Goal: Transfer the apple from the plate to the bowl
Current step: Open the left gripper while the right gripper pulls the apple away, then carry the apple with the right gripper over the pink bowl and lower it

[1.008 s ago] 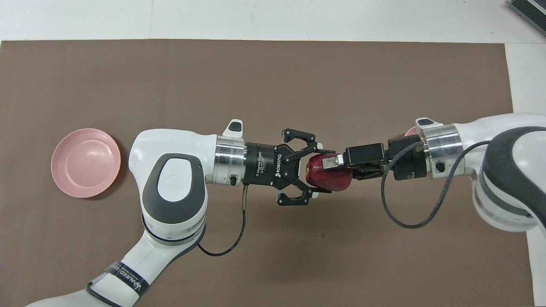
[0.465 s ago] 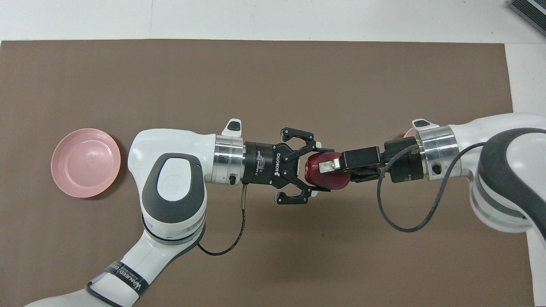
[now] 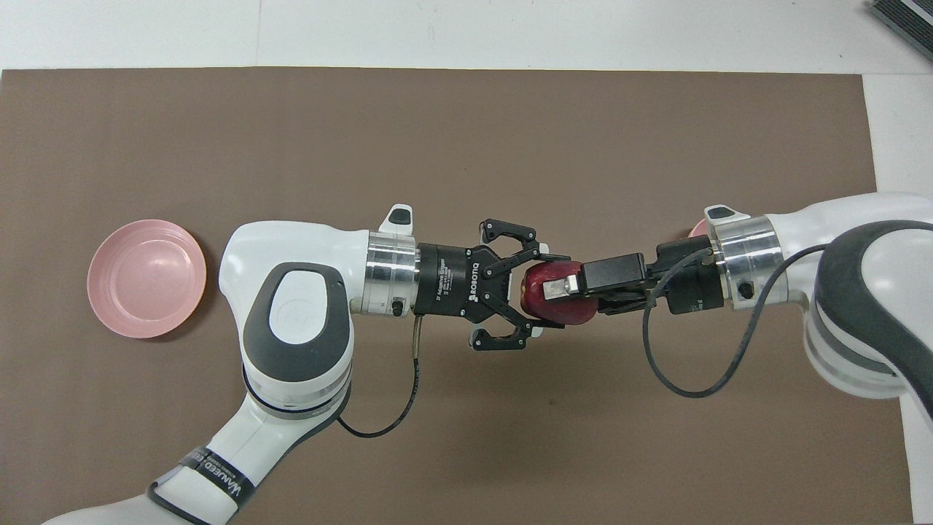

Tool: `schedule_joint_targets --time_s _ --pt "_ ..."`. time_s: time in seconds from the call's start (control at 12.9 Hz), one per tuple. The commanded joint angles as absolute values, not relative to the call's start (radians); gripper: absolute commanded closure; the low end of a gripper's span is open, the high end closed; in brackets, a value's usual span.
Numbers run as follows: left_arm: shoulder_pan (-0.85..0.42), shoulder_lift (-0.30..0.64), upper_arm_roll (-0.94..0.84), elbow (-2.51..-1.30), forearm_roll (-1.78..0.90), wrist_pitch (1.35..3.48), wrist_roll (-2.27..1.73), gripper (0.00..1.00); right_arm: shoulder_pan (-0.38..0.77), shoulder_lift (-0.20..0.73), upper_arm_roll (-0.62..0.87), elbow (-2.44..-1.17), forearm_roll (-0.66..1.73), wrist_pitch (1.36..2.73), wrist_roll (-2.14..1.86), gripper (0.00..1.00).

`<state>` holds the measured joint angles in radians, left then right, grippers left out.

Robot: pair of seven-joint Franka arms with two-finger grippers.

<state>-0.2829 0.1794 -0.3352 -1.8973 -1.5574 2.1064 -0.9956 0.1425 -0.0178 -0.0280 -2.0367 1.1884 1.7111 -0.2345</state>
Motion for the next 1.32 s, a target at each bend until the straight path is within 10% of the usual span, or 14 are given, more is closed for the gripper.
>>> schedule_joint_targets --time_s 0.0,0.08,0.16,1.24 --pt "-0.299 0.156 -0.327 -1.916 -1.572 2.115 -1.005 1.00 0.155 -0.031 -0.021 -2.031 1.157 1.709 -0.190 1.00" --pt "-0.299 0.158 -0.325 -1.916 -1.560 2.120 -1.008 0.77 0.155 -0.028 -0.021 -2.026 1.155 1.709 -0.192 1.00" --pt "-0.299 0.156 -0.325 -1.916 -1.552 2.128 -0.997 0.01 0.147 -0.025 -0.021 -2.020 1.154 1.709 -0.193 1.00" --pt "-0.126 0.175 -0.316 -1.917 -0.846 1.985 -0.800 0.00 0.015 0.097 -0.025 -1.852 0.389 1.773 -0.238 1.00"
